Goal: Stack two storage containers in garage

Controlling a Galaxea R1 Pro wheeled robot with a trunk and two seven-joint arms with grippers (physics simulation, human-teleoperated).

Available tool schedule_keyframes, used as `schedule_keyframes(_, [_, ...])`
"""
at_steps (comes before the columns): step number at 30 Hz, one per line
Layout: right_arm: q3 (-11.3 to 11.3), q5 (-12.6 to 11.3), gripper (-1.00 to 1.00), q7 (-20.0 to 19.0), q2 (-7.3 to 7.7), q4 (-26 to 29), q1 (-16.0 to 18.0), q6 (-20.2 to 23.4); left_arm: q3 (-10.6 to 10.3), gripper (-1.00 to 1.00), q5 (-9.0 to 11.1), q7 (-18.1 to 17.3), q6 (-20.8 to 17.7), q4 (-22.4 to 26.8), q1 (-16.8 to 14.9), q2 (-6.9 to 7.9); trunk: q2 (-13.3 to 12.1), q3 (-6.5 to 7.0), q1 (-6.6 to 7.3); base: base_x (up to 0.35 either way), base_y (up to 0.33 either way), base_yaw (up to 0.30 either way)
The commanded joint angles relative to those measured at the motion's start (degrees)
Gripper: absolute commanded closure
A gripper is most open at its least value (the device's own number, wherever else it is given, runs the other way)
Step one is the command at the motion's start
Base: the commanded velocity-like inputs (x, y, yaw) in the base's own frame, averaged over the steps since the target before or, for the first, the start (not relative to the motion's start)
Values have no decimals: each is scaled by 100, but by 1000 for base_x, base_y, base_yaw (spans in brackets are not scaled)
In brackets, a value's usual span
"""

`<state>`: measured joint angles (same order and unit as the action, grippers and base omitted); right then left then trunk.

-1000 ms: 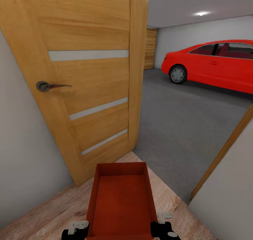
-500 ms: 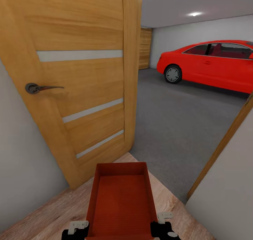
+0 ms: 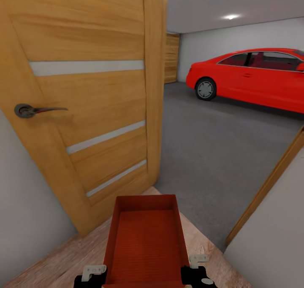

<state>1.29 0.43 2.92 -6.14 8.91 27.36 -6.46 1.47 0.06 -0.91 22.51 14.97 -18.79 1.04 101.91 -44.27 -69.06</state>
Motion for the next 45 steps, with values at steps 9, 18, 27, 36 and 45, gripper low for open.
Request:
schedule_keyframes(9, [-15, 9, 100, 34, -1, -3, 6, -19, 48, 100, 17, 3, 16, -3, -2, 0, 2, -4, 1, 3, 0, -244])
schedule_keyframes(18, [-15, 9, 100, 34, -1, -3, 6, -22, 49, 100, 18, 3, 16, -3, -2, 1, 2, -4, 1, 0, 0, -78])
schedule_keyframes(27, [-15, 9, 100, 34, -1, -3, 6, -22, 47, 100, 19, 3, 16, -3, -2, 2, 2, -4, 1, 0, 0, -1])
schedule_keyframes(36, [-15, 9, 100, 35, -1, -3, 6, -22, 47, 100, 16, 3, 16, -3, -2, 2, 2, -4, 1, 0, 0, 0])
schedule_keyframes(45, [-15, 9, 100, 37, -1, -3, 6, -21, 47, 100, 18, 3, 16, -3, -2, 2, 2, -4, 1, 0, 0, 0])
